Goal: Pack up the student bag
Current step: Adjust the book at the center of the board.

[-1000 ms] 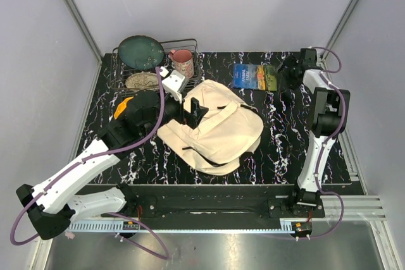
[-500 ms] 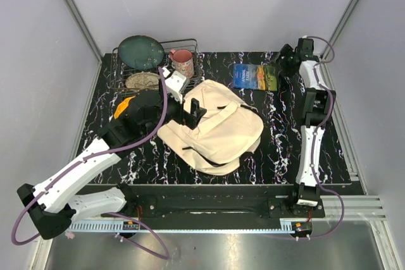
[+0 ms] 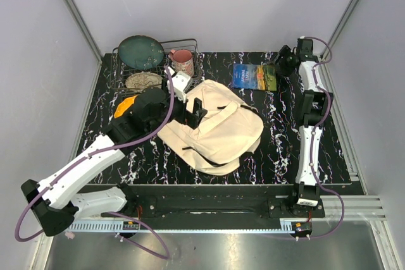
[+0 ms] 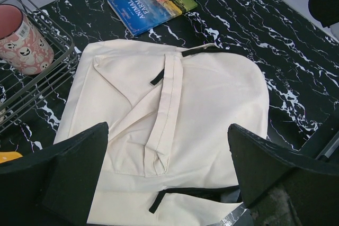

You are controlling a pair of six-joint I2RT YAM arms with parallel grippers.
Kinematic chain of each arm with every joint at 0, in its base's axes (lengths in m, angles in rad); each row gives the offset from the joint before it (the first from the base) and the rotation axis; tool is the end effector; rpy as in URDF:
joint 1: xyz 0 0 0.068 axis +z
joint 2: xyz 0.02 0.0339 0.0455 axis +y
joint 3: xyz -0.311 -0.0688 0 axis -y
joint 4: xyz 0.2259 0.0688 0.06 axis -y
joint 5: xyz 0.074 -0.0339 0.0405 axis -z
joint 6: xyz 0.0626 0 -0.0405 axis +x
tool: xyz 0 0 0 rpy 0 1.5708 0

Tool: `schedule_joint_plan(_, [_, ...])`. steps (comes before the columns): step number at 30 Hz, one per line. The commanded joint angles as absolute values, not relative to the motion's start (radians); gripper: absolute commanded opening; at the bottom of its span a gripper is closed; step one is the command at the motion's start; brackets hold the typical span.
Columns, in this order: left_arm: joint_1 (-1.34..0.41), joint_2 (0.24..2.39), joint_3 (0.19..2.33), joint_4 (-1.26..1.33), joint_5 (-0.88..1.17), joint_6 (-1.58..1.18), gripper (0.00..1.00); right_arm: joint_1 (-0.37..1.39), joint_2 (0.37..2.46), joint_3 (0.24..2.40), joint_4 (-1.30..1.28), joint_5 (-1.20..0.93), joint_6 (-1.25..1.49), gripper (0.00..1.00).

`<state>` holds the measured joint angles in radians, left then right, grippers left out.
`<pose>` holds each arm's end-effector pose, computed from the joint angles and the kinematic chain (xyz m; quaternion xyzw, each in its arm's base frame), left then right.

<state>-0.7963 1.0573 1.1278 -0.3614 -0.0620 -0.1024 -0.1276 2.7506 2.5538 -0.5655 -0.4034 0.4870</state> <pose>0.1560 -0.1539 0.4210 0.2552 0.7603 -0.2369 0.5484 0.6339 -0.0566 0.1558 0.1974 0.8824 0.2501 0.3462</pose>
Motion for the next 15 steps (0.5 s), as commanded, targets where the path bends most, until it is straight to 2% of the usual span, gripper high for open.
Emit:
schedule_joint_plan(1, [-0.788, 1.068, 1.178, -0.336, -0.060, -0.101, 0.99, -0.127, 2.777, 2.553, -0.583, -0.468, 0.483, 0.67])
schedule_joint_plan(4, [-0.788, 1.074, 1.175, -0.333, -0.054, -0.106, 0.99, -0.127, 2.748, 2.501, -0.575, -0.463, 0.485, 0.60])
schedule_joint_plan(8, [-0.788, 1.078, 1.173, -0.331, -0.043, -0.107, 0.99, -0.127, 2.705, 2.421, -0.543, -0.459, 0.483, 0.34])
schedule_joint_plan(9, [-0.788, 1.078, 1.172, -0.333, -0.040, -0.107, 0.99, -0.127, 2.695, 2.392, -0.538, -0.457, 0.482, 0.23])
schedule_joint_plan(12, [-0.788, 1.074, 1.167, -0.333, -0.043, -0.109, 0.99, -0.127, 2.652, 2.320, -0.517, -0.450, 0.479, 0.00])
schedule_joint_plan(15, [-0.787, 1.072, 1.164, -0.333, -0.041, -0.110, 0.99, -0.127, 2.590, 2.208, -0.471, -0.431, 0.480, 0.00])
